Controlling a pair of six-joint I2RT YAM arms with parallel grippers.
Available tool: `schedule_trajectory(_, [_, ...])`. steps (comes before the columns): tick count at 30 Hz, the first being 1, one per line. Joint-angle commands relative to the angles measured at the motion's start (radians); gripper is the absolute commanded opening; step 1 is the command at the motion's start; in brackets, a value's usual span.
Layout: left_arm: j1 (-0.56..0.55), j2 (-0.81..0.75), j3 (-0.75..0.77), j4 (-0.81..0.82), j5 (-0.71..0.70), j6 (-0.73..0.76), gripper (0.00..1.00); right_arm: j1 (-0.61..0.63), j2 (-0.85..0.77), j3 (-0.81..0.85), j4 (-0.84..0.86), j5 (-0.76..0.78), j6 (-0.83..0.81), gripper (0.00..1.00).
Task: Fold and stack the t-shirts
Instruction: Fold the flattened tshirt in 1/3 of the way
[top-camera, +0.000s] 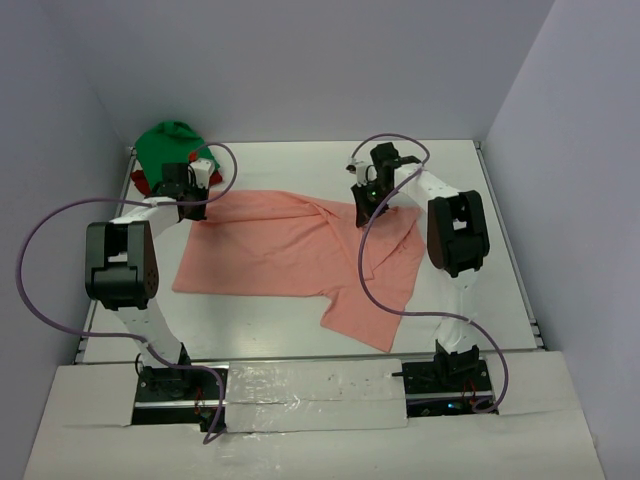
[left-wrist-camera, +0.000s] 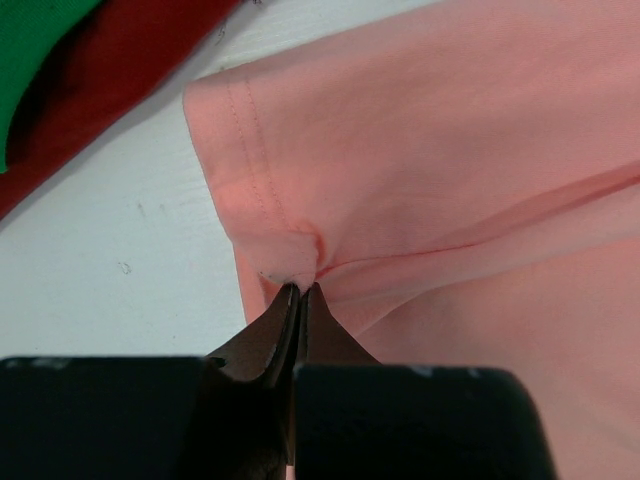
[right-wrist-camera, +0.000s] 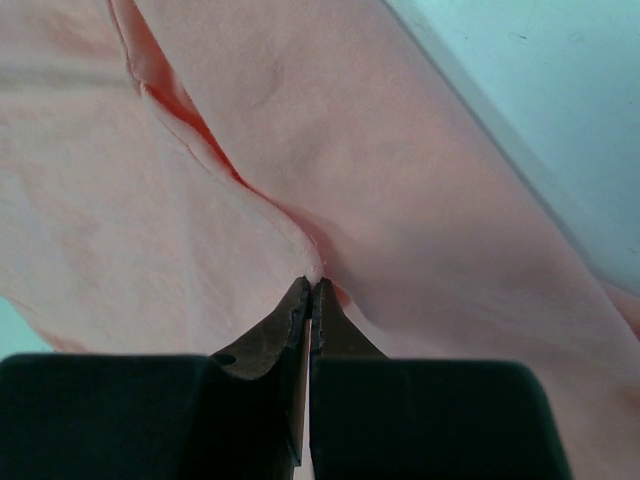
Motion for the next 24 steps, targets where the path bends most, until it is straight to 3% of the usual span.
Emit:
schedule_trajectory(1, [0.004, -0.036, 0.021, 0.023, 0.001, 0.019, 0.0, -0.011, -0.042, 0.005, -0.023, 0.026, -0.016, 0.0])
schedule_trajectory(12, [0.047, -0.034, 0.039, 0.011, -0.019, 0.048, 0.0, -0.022, -0.091, 0.077, -0.103, 0.075, -0.04, 0.0])
schedule_trajectory(24, [0.069, -0.031, 0.056, -0.002, 0.01, 0.055, 0.0, -0.026, -0.071, 0.387, -0.216, 0.149, -0.054, 0.0])
